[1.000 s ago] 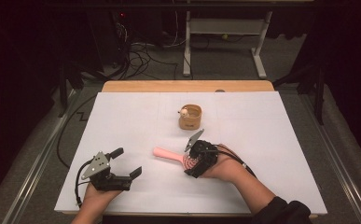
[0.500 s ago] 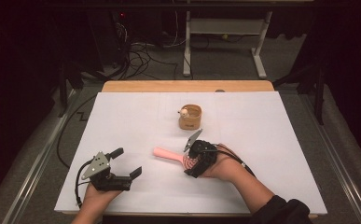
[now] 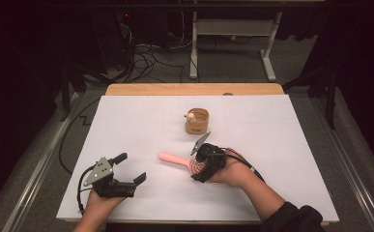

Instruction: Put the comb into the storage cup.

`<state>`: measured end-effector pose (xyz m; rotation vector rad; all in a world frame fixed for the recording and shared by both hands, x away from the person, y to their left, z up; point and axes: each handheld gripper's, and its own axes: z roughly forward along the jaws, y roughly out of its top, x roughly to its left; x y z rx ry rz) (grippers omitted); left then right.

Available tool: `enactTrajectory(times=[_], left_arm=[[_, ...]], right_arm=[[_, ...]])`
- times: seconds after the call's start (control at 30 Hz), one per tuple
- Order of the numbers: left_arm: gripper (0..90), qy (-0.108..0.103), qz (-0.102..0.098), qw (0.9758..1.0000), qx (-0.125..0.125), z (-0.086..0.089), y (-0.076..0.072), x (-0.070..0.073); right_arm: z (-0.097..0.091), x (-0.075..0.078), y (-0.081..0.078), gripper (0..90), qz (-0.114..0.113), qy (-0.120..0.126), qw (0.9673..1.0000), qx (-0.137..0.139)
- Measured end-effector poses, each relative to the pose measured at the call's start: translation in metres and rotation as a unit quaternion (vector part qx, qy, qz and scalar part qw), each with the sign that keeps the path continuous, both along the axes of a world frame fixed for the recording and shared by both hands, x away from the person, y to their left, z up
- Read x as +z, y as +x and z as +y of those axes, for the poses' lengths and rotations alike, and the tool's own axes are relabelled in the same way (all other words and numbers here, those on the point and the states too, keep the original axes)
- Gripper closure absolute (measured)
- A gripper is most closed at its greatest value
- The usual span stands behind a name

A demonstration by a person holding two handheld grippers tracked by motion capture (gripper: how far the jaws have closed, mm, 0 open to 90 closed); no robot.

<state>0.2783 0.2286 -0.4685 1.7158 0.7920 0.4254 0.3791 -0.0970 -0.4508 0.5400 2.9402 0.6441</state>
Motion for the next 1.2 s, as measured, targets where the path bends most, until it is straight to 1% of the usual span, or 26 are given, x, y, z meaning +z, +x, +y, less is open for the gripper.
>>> enactTrajectory(times=[0.37,0.57,0.63,0.77,0.93,1.1,1.2], left_arm=[[0.0,0.002,-0.001,1.0,0.0,0.0,0.0,0.0],[0.0,0.002,-0.002,1.0,0.0,-0.001,0.0,0.0],[0.0,0.003,-0.002,1.0,0.0,-0.001,0.0,0.0],[0.0,0.009,-0.005,0.9999,-0.001,-0.003,-0.001,0.001],[0.0,0.01,-0.009,0.9999,-0.002,-0.006,-0.002,0.003],[0.0,0.013,-0.023,0.9996,-0.005,-0.01,-0.004,0.01],[0.0,0.021,-0.031,0.9993,-0.008,-0.014,-0.002,0.017]], right_arm=[[-0.006,0.009,-0.004,20.7,-0.005,0.003,1.0,-0.005],[-0.009,0.014,-0.007,20.7,-0.007,0.003,1.0,-0.002],[-0.009,0.017,-0.008,20.7,-0.008,0.0,1.0,-0.002],[-0.01,0.021,-0.011,20.7,-0.01,-0.001,1.0,0.001],[-0.01,0.026,-0.013,20.7,-0.012,-0.004,0.9999,0.006],[-0.01,0.031,-0.017,20.6,-0.012,-0.004,0.9999,0.007],[-0.01,0.033,-0.02,20.7,-0.011,-0.004,0.9999,0.006]])
